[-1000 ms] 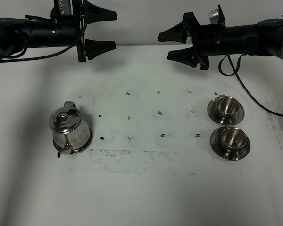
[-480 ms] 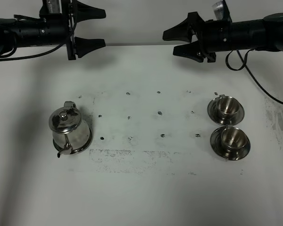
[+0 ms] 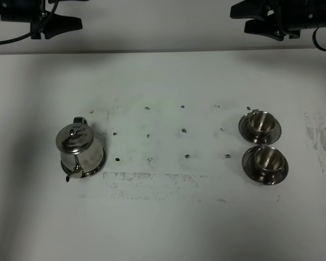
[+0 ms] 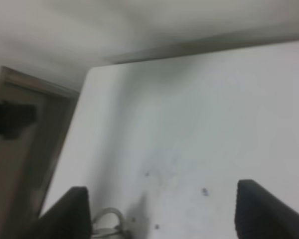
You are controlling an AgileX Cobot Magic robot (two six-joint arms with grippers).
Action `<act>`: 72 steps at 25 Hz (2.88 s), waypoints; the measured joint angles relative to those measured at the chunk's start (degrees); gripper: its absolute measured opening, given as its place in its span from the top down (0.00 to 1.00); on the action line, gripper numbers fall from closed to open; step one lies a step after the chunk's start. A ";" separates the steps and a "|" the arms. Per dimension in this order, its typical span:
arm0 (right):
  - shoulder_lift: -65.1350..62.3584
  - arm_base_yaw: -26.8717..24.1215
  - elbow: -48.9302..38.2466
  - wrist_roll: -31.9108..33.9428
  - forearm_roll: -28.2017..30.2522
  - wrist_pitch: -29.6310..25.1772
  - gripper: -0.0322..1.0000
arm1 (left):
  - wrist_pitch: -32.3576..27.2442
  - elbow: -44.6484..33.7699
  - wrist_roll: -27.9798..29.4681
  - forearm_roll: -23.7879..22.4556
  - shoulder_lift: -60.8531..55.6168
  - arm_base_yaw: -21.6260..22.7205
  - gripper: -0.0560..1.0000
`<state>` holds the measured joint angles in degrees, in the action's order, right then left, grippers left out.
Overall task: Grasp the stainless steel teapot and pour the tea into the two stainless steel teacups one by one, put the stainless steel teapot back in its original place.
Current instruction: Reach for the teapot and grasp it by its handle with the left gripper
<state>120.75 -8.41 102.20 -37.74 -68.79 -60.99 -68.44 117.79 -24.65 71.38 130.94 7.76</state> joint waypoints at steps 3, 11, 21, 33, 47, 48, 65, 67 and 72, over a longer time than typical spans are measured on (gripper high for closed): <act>-4.13 -0.48 0.00 1.00 5.15 -0.14 0.40 | 0.00 0.00 0.12 -4.14 -3.82 0.54 0.29; -16.02 -0.73 0.00 5.68 19.68 -1.42 0.40 | -0.10 0.00 1.40 -15.31 -15.15 0.94 0.29; -30.14 -0.73 -3.79 14.26 39.70 -8.25 0.43 | -0.10 0.05 3.72 -28.08 -23.68 0.94 0.29; -63.84 -0.73 -33.46 26.00 60.58 2.20 0.47 | -0.10 0.05 4.81 -33.35 -26.32 0.94 0.29; -96.81 -0.73 -63.14 31.33 65.30 15.22 0.47 | -0.10 0.05 4.33 -33.35 -26.32 0.94 0.29; -97.90 -0.73 -64.14 31.41 65.30 15.06 0.47 | -0.10 0.05 4.27 -33.35 -26.32 0.94 0.29; -110.69 -0.73 -68.79 32.57 65.60 1.91 0.47 | -0.10 0.05 4.22 -33.35 -26.32 0.94 0.29; -111.41 -0.73 -71.04 32.57 65.65 1.91 0.47 | -0.10 0.05 4.22 -33.35 -26.32 0.94 0.29; -113.85 -0.73 -72.64 32.63 65.90 1.51 0.47 | -0.10 0.05 4.22 -33.35 -26.32 0.94 0.29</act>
<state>6.90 -9.15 29.56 -5.11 -2.89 -59.48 -68.54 117.83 -20.43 38.03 104.62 8.69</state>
